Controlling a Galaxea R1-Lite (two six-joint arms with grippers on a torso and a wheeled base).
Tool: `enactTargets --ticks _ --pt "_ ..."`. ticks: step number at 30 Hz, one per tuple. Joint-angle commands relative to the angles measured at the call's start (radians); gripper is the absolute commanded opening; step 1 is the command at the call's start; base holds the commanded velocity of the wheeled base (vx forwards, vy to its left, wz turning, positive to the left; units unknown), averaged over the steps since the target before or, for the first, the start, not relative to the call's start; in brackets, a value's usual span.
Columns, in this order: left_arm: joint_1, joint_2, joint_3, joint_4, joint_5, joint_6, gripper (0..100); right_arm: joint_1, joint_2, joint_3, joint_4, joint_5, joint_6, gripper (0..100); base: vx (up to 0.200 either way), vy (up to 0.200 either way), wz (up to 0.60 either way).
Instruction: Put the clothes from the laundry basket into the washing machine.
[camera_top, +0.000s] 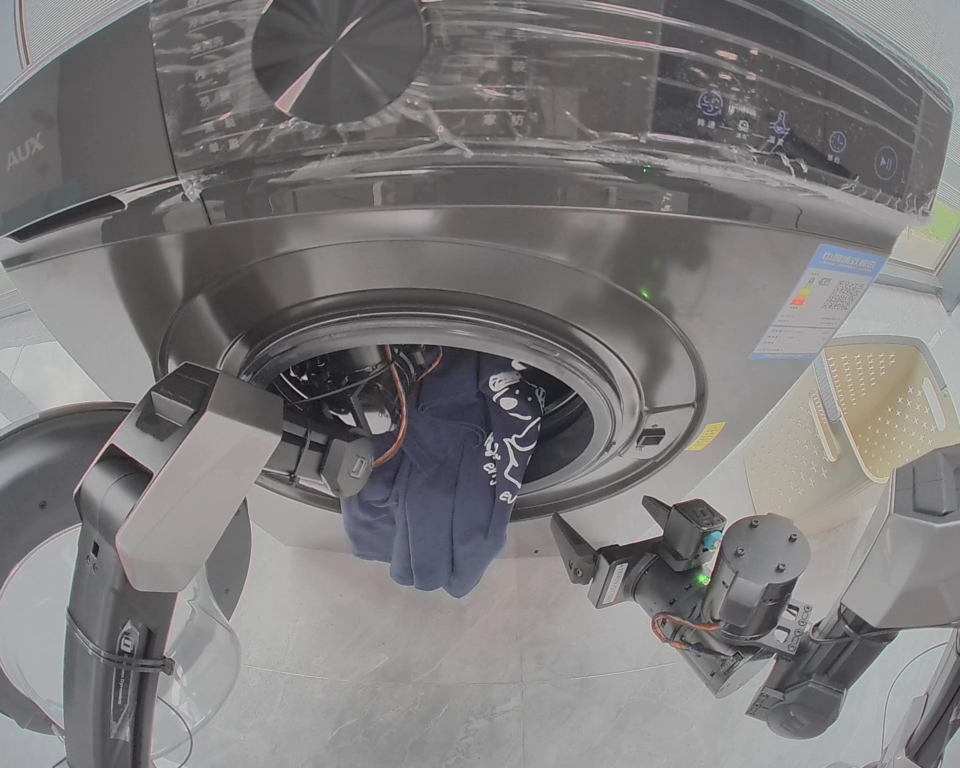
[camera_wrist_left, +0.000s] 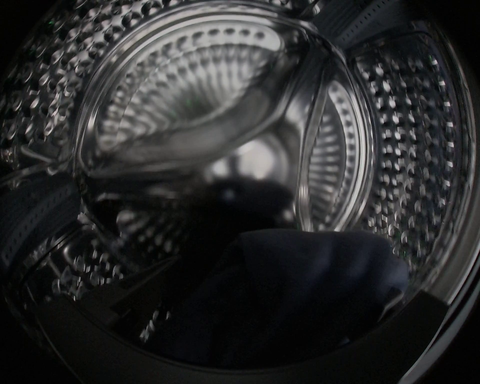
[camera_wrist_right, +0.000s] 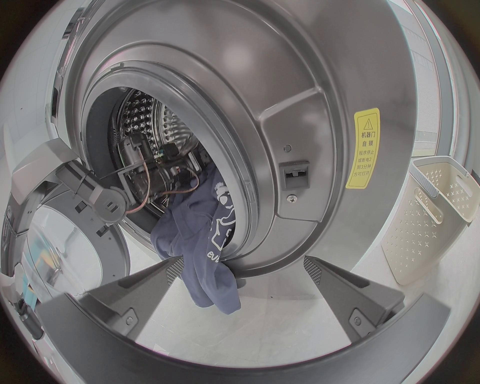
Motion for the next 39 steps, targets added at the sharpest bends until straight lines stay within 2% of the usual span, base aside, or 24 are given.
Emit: enactTargets --ticks 1,3,4,8,10,12,16,17,24,25,26,28,30,31,36,39 --pt "-0.022 -0.107 0.311 0.010 -0.005 -0.001 100 0.004 0.004 0.004 -0.001 0.001 0.001 100 0.000 0.000 0.00" --pt "-0.025 -0.144 0.395 0.016 -0.016 -0.001 100 0.007 0.004 0.006 -0.001 0.001 0.001 100 0.000 0.000 0.00" --pt "-0.025 -0.144 0.395 0.016 -0.016 -0.001 100 0.007 0.004 0.006 -0.001 0.001 0.001 100 0.000 0.000 0.00" --pt "-0.050 -0.198 0.538 0.045 -0.072 -0.001 100 0.017 0.004 0.007 -0.001 0.003 0.001 100 0.000 0.000 0.00" --pt "-0.053 -0.199 0.550 0.055 -0.081 -0.001 100 0.021 0.004 0.007 -0.001 0.003 0.001 100 0.000 0.000 0.00" --pt "-0.056 -0.191 0.562 0.114 -0.098 0.000 100 0.030 0.001 0.007 -0.001 0.003 0.001 100 0.000 0.000 0.00" --pt "-0.056 -0.136 0.505 0.133 -0.098 0.000 100 0.036 0.001 0.006 -0.002 0.004 0.002 100 0.000 0.000 0.00" --pt "-0.056 -0.126 0.487 0.137 -0.098 0.000 0 0.036 0.001 0.004 -0.002 0.004 0.002 100 0.000 0.000 0.00" --pt "-0.057 -0.076 0.377 0.186 -0.100 -0.007 0 0.035 0.001 0.001 -0.002 0.007 0.002 100 0.000 0.000 0.00" --pt "-0.056 -0.064 0.321 0.188 -0.097 -0.021 0 0.032 0.001 -0.001 -0.002 0.009 0.004 100 0.000 0.000 0.00" --pt "-0.056 -0.064 0.321 0.188 -0.097 -0.021 0 0.032 0.001 -0.001 -0.002 0.009 0.004 100 0.000 0.000 0.00" --pt "-0.044 -0.037 0.183 0.206 -0.081 -0.084 0 0.030 0.002 -0.002 -0.002 0.011 0.004 100 0.000 0.000 0.00" --pt "-0.041 -0.024 0.133 0.209 -0.072 -0.104 0 0.029 0.002 -0.004 -0.002 0.011 0.004 100 0.000 0.000 0.00" --pt "-0.031 -0.014 0.059 0.208 -0.045 -0.127 0 0.027 0.002 -0.007 -0.002 0.011 0.004 100 0.000 0.000 0.00" --pt "-0.027 -0.009 -0.077 0.199 -0.026 -0.136 0 0.021 0.002 -0.010 -0.002 0.012 0.004 100 0.000 0.000 0.00" --pt "-0.028 -0.015 -0.102 0.202 -0.016 -0.146 0 0.021 0.004 -0.010 -0.002 0.012 0.004 100 0.000 0.000 0.00"
